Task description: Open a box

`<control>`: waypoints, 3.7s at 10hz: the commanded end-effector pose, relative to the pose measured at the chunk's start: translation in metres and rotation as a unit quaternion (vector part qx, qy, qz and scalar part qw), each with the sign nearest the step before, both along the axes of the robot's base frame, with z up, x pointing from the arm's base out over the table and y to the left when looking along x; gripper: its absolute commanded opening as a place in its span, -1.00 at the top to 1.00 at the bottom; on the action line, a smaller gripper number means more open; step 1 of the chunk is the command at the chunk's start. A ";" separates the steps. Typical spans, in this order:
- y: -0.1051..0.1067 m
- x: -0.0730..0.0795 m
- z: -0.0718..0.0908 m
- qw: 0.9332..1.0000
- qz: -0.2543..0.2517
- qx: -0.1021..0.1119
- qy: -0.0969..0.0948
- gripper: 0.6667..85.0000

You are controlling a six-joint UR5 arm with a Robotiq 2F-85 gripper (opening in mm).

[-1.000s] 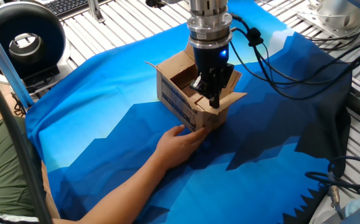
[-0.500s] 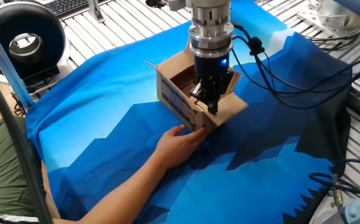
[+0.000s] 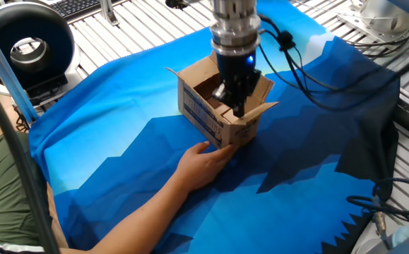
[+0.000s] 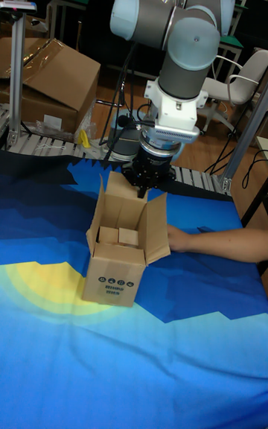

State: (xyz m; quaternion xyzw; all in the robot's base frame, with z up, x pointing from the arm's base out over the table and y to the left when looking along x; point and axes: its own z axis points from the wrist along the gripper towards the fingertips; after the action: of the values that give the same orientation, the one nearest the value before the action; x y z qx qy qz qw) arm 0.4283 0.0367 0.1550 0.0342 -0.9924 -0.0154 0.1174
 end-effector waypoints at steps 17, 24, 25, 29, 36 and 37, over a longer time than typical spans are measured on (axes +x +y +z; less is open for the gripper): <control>-0.018 0.150 -0.042 0.987 0.078 -0.010 -0.143 0.98; -0.008 0.159 0.000 0.985 0.053 -0.027 -0.164 0.98; -0.010 0.160 0.005 0.985 0.055 -0.028 -0.164 0.98; -0.032 0.177 0.017 0.974 0.107 -0.077 -0.184 0.98; -0.030 0.171 0.023 0.976 0.096 -0.066 -0.183 0.98; -0.029 0.179 0.024 0.973 0.094 -0.067 -0.198 0.98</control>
State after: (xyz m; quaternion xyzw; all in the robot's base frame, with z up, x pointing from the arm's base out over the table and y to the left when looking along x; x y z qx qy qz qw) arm 0.6031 0.0034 0.1756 0.1326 -0.9859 0.0783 -0.0662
